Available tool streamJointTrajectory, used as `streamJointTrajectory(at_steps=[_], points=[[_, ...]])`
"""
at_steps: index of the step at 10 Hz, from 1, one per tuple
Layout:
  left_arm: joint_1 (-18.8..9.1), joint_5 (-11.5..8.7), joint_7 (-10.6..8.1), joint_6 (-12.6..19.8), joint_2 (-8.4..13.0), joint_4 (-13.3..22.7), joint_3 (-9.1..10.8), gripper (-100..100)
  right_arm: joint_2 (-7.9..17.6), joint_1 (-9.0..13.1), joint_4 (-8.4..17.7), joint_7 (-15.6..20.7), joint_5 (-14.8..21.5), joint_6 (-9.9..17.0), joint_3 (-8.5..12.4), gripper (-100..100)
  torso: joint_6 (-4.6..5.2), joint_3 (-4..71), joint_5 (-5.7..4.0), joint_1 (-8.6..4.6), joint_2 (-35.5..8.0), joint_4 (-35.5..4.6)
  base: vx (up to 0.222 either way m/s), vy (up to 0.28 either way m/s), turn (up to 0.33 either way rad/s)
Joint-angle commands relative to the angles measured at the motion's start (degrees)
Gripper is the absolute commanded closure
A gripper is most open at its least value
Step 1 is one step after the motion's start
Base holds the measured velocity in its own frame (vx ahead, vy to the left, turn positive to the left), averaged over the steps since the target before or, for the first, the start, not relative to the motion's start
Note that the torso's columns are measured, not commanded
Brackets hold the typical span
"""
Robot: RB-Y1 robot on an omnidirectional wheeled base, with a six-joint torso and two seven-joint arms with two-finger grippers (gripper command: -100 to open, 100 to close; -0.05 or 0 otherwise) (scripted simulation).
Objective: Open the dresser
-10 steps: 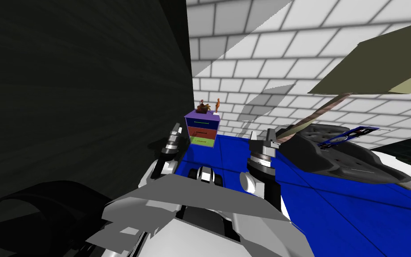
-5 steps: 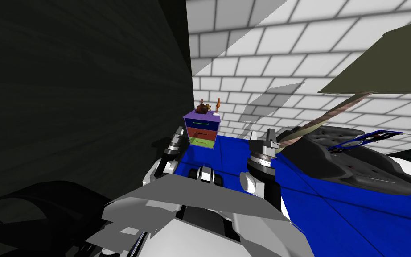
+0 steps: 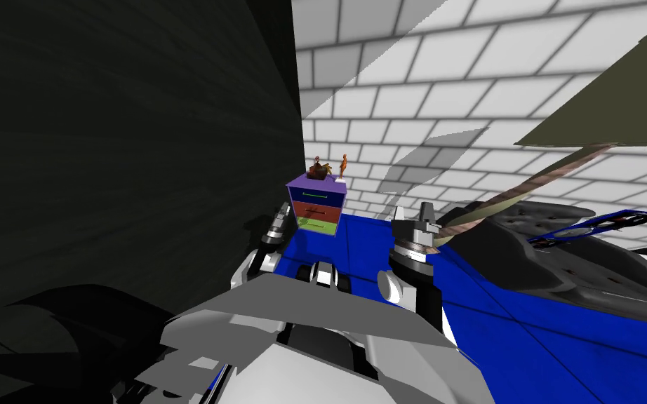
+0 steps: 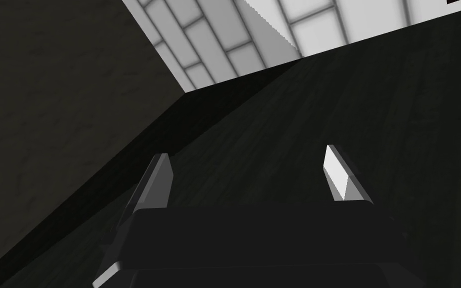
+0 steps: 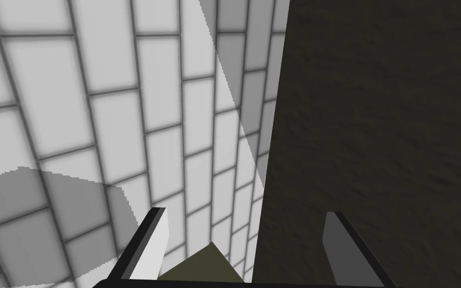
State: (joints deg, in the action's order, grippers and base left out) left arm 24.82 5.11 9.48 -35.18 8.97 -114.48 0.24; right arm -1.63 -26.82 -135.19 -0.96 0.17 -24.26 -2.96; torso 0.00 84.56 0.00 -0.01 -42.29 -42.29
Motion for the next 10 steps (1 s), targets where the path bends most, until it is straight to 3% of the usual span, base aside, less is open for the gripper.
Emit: streamJointTrajectory(at_steps=[1,4,5,9,10], points=[[-0.9,-0.1,0.49,-3.0,-0.1,4.0,0.04,-100,0.0,0.0,0.0,0.0,0.0,0.0,0.0,0,0.00,0.1,-0.01,-0.04,0.1,0.0,0.104,-0.045,0.021],[-2.3,-0.2,1.04,-7.2,-0.1,8.9,0.28,-100,0.0,0.0,0.0,0.0,0.0,0.0,0.0,0,0.01,-0.1,0.00,0.04,-0.1,0.0,0.083,-0.046,0.036],[-2.3,-0.2,1.04,-7.2,-0.1,9.4,0.28,-100,0.0,0.0,0.0,0.0,0.0,0.0,0.0,0,0.00,0.0,0.02,0.09,0.0,0.0,0.073,-0.029,0.020],[-4.5,-0.5,1.82,-13.8,-0.1,16.5,0.67,-100,0.0,0.0,0.0,0.0,0.0,0.0,0.0,0,0.01,0.1,-0.01,-0.02,0.1,0.0,0.109,-0.051,0.045],[-4.5,-0.5,1.82,-13.8,-0.1,17.6,0.67,-100,0.0,0.0,0.0,0.0,0.0,0.0,0.0,0,0.00,0.0,0.01,0.04,0.0,0.0,0.088,-0.042,0.019]])
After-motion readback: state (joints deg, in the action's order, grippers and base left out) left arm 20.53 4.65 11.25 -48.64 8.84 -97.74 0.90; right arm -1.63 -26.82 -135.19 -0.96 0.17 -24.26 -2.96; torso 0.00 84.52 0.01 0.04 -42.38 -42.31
